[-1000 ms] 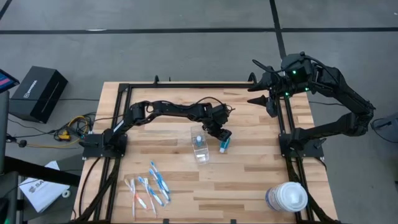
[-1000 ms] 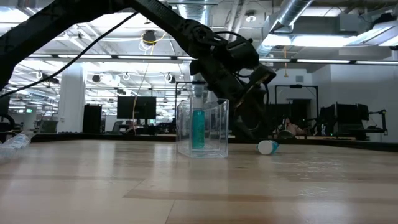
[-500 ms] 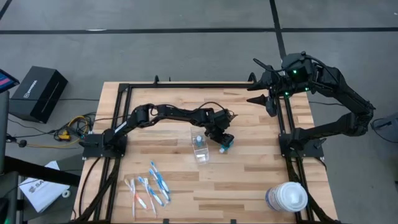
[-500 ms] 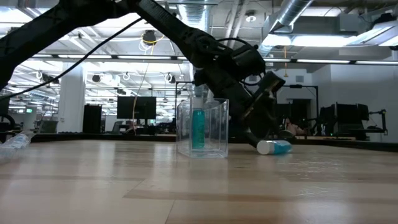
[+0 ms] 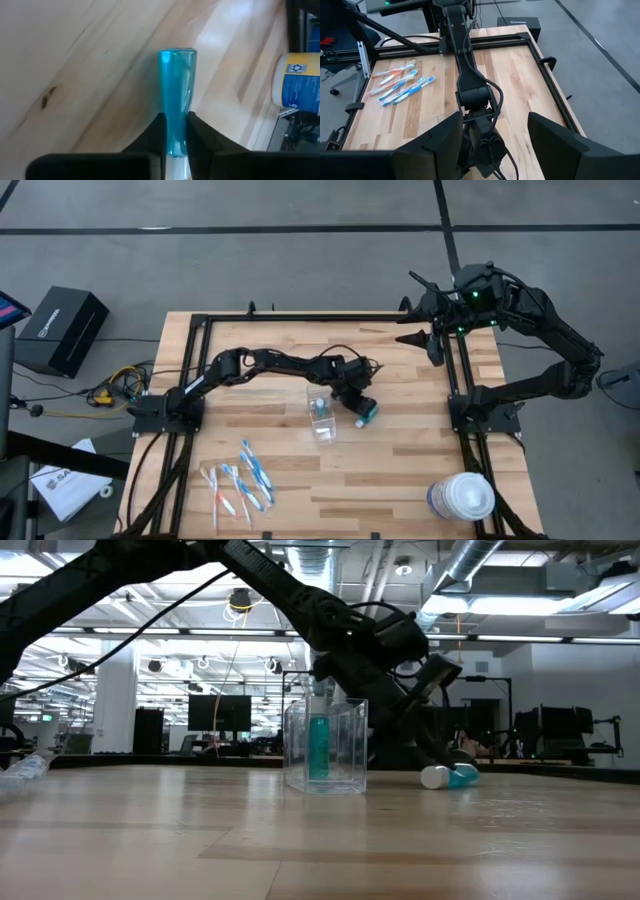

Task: Pick & Place toothbrushing station
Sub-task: Put the blue mouthwash bottle into the transparent organizer

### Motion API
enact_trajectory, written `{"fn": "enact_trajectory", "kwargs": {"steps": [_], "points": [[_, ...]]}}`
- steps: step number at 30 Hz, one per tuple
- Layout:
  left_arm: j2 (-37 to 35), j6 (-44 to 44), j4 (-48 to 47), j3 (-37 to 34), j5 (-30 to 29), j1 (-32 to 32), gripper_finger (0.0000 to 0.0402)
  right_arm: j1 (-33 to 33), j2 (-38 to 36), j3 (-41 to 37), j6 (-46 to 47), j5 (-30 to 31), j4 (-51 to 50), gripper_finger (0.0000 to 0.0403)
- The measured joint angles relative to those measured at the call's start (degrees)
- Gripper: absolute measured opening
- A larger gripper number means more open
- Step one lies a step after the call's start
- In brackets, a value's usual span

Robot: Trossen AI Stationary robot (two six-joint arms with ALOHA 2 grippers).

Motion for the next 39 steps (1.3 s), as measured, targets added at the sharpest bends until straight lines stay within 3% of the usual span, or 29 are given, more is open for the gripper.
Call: {"fn": "enact_trajectory", "kwargs": {"steps": [6,11,19,27,33,39], "points": [[0.17,-4.09,5.39,-0.12,0.11,0.9,0.004,0.0,0.0,0.0,0.0,0.0,0.13,0.0214],[0.17,-6.77,12.46,-0.16,1.55,2.15,0.0006,0.0,0.02,0.26,0.0,0.02,0.61,0.0214],[0.17,-13.52,23.1,-0.16,2.06,4.55,0.0004,-0.63,1.43,4.49,-0.94,0.24,1.41,0.0214],[-0.15,-20.97,52.48,-0.07,-6.31,8.9,0.0004,-3.89,2.67,10.02,-2.13,4.16,1.76,0.0214],[-5.96,-14.37,58.91,-0.07,-14.68,12.99,0.0004,-6.68,2.62,13.14,-2.03,5.35,5.39,0.0214],[-15.73,-2.33,64.81,-0.05,-18.49,17.48,0.0004,-8.83,2.72,13.52,0.68,12.07,12.63,0.0214]]}}
